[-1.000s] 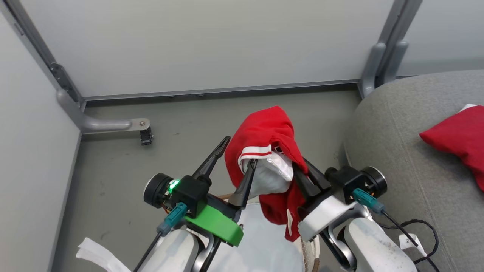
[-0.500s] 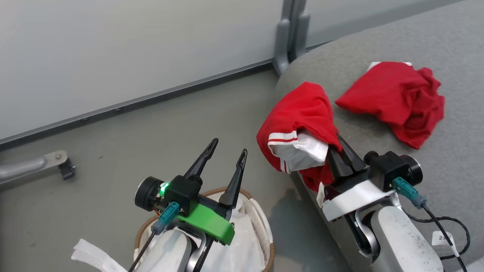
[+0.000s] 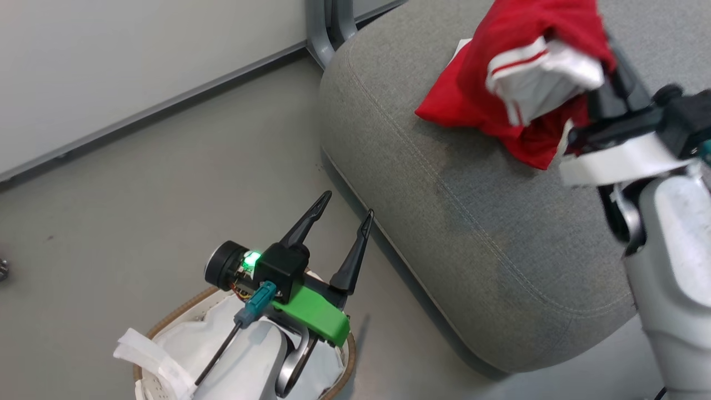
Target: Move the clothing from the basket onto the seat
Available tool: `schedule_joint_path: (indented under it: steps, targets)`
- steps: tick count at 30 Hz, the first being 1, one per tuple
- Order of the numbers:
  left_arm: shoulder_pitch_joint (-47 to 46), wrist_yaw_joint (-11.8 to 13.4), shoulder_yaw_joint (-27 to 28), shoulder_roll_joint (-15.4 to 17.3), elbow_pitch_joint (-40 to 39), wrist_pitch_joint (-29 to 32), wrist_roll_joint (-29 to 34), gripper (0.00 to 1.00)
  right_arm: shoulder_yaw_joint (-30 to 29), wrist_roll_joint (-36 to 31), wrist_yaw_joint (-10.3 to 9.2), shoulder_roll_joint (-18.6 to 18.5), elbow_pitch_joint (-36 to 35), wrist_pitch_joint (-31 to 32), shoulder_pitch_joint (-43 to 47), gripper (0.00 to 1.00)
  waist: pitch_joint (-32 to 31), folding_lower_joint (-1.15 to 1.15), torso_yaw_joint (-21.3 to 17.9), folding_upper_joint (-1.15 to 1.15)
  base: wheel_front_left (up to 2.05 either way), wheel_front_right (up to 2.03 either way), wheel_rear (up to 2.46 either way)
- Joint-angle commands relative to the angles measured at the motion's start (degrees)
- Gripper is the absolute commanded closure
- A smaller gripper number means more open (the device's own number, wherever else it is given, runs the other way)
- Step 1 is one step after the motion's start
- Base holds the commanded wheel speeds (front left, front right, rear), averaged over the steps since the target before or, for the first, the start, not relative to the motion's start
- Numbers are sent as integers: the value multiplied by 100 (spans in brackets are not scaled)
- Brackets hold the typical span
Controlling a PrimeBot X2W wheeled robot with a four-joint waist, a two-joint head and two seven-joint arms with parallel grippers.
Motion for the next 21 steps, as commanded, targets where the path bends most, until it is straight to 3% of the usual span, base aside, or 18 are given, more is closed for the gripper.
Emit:
schedule_joint_path:
  steps: [1, 9, 16, 17, 19, 20, 21]
  targets:
    - [-158, -12, -7, 97, 5, -4, 55, 0, -51, -84, -8, -112, 74, -27, -278, 100, 629, 0, 142, -1, 0, 0, 0]
    - [-709, -12, -193, 187, -33, -4, 87, 0, -622, -585, -8, -661, 1285, -27, -1393, 100, 1556, 0, 719, -1, 0, 0, 0]
    - [-966, -12, -222, 161, 13, -4, 38, 0, -1295, -1173, -8, -717, 2593, -27, -1610, 100, 1919, 0, 1146, -1, 0, 0, 0]
    - [-961, -12, -201, 153, 17, -4, 24, 0, -1379, -1237, -8, -678, 2709, -27, -1562, 93, 1913, 0, 1178, -1, 0, 0, 0]
    - [-906, -12, -137, 133, 28, -4, -4, 0, -1600, -1282, -8, -559, 2882, -27, -1405, 54, 1859, 0, 1235, -1, 0, 0, 0]
    - [-847, -12, -89, 121, 36, -3, -22, 0, -1727, -1294, -8, -500, 2899, -27, -1294, 0, 1810, 0, 1250, -1, 0, 0, 0]
    - [-801, -12, -53, 115, 45, -3, -27, 0, -1752, -1327, -8, -445, 2912, -27, -1180, 0, 1764, 0, 1253, -1, 0, 0, 0]
